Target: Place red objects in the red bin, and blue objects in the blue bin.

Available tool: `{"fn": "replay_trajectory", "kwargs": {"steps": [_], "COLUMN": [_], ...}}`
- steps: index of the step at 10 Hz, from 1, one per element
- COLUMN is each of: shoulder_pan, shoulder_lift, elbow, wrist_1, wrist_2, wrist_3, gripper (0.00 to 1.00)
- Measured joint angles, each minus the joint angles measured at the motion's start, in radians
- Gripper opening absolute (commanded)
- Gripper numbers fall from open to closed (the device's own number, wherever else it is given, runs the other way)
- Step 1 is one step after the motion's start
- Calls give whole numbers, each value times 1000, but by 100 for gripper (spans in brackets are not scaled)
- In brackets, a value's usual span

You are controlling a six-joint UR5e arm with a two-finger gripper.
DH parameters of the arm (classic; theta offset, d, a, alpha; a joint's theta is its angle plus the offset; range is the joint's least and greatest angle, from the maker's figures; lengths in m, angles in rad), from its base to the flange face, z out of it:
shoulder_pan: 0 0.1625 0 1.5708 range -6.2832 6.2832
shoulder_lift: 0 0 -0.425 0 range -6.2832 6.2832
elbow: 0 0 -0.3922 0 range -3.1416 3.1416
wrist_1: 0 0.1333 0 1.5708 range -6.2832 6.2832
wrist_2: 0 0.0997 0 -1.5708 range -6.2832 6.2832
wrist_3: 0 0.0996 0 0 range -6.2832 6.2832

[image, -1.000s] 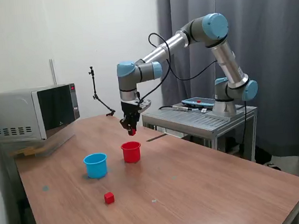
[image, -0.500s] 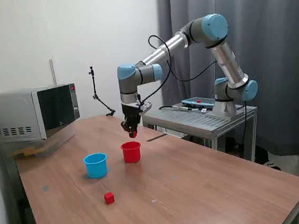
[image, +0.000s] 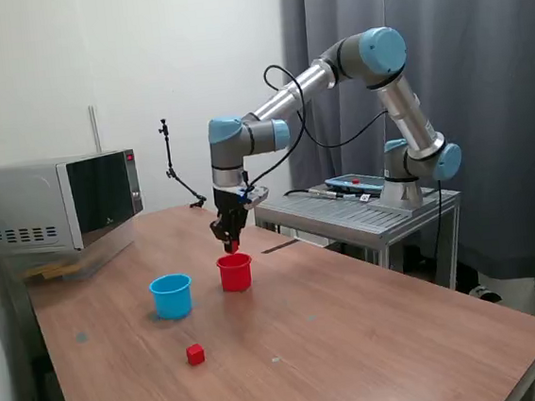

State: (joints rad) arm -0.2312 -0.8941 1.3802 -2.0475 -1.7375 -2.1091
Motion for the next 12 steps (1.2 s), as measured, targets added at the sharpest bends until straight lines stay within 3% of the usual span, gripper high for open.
{"fn": "replay_trajectory", "kwargs": {"steps": [4, 12], "shoulder_pan": [2, 2], "shoulder_lift": [2, 5], "elbow": [15, 24], "wrist_1": [-7, -3], "wrist_2": [31, 32], "wrist_3": [24, 35], "gripper": [0, 0]}}
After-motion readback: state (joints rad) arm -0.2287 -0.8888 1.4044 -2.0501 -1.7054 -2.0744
